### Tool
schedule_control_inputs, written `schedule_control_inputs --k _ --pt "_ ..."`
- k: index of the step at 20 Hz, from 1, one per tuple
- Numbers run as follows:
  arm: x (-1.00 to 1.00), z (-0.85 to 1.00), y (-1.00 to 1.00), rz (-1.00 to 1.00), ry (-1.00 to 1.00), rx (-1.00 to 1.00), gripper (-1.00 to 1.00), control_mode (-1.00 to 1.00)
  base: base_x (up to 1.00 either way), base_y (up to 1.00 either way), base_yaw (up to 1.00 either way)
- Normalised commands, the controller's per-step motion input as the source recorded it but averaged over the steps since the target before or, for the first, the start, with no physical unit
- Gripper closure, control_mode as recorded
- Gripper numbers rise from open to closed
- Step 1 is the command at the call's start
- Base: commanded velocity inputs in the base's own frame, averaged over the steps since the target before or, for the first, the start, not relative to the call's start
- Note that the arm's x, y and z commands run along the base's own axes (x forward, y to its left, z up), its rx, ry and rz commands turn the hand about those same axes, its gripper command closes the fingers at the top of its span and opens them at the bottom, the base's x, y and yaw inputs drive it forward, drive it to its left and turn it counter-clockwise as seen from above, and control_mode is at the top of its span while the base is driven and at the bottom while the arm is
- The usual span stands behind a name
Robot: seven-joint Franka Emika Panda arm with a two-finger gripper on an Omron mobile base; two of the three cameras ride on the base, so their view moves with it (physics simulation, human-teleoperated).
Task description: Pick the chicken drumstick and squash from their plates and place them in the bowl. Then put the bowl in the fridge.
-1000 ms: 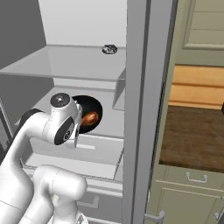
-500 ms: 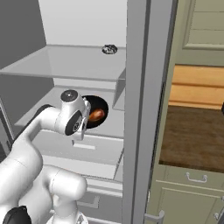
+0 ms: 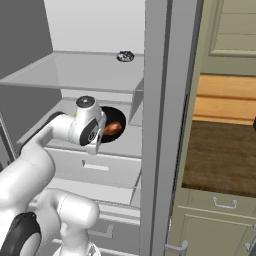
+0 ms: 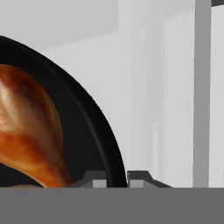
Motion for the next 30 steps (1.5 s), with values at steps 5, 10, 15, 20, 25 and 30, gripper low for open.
schedule_control_inputs --k 5,10,15,20,25,30 --pt "0.07 -0.1 0.0 0.0 0.0 0.01 -1.0 -1.0 0.0 0.0 0.0" --pt "0.01 -0.04 0.0 0.0 0.0 0.01 -1.0 -1.0 0.0 0.0 0.0" --pt "-0.02 0.0 0.0 0.0 -0.09 0.0 -1.0 -1.0 0.0 0.0 0.0" --pt "-0.28 0.02 0.0 0.0 -0.29 0.0 -1.0 -1.0 0.0 0.0 0.0" --pt "-0.24 0.41 0.0 0.03 -0.12 -0.01 -1.0 -1.0 0.0 0.0 0.0" --pt "-0.18 0.67 0.06 0.1 -0.02 -0.08 -1.0 -1.0 0.0 0.0 0.0"
